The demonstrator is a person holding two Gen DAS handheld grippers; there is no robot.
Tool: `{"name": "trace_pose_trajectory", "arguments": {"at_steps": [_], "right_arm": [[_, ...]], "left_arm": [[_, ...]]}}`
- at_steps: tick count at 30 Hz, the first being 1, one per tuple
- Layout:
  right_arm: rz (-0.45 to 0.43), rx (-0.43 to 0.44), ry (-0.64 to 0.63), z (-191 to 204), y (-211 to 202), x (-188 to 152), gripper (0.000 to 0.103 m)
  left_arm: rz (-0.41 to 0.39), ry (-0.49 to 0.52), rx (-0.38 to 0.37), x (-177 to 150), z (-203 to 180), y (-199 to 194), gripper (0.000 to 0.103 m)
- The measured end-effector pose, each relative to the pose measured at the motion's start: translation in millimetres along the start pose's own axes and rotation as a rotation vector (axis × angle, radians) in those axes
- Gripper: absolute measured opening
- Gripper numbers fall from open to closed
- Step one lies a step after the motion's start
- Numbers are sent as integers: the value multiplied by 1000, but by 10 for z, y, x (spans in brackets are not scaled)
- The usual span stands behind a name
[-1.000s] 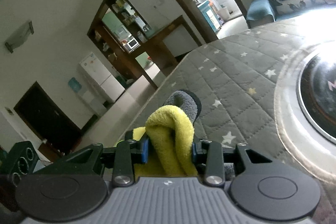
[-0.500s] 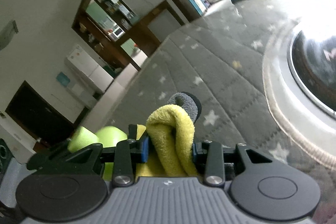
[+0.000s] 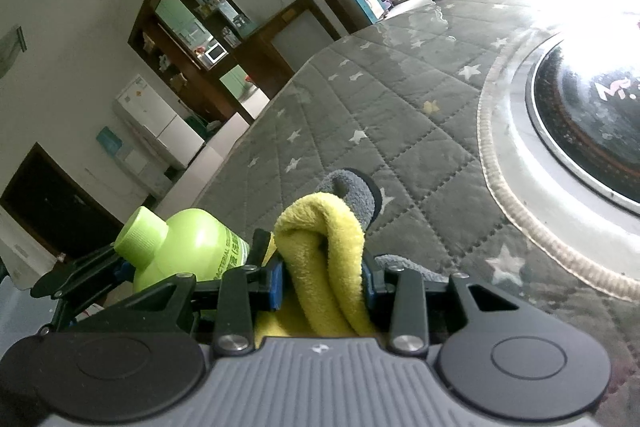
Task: Clean container
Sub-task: 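Wipe the cloth over the bottle shoulder with the right gripper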
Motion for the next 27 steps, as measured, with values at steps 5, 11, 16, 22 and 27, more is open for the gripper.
{"name": "trace_pose_trajectory", "arguments": {"at_steps": [5, 11, 16, 22, 27], "right_arm": [[-9, -9, 4, -44, -50, 7, 36], [-42, -12, 30, -131, -146, 59, 36], [-74, -15, 41, -190, -225, 129, 36], [-127, -39, 68, -291, -318, 244, 34], [-175, -40, 64, -328, -424, 402, 34]], "left_arm": [[-10, 22, 0, 35, 15, 32, 71], [-28, 47, -47, 45, 0, 71, 71], [-51, 56, -96, 125, -17, 130, 71], [-45, 78, -133, 266, -31, 334, 71], [-35, 95, -158, 297, -60, 441, 71]]}}
Point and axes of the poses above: each gripper's, at about its wrist camera, not at the fingertips, and y roughly the way its jaws point, z to its left, x to its top, the point moved 8 cm from there along y, roughly the way its jaws point, and after that the axes turned 5 degrees about -y, right-handed, at the moved point
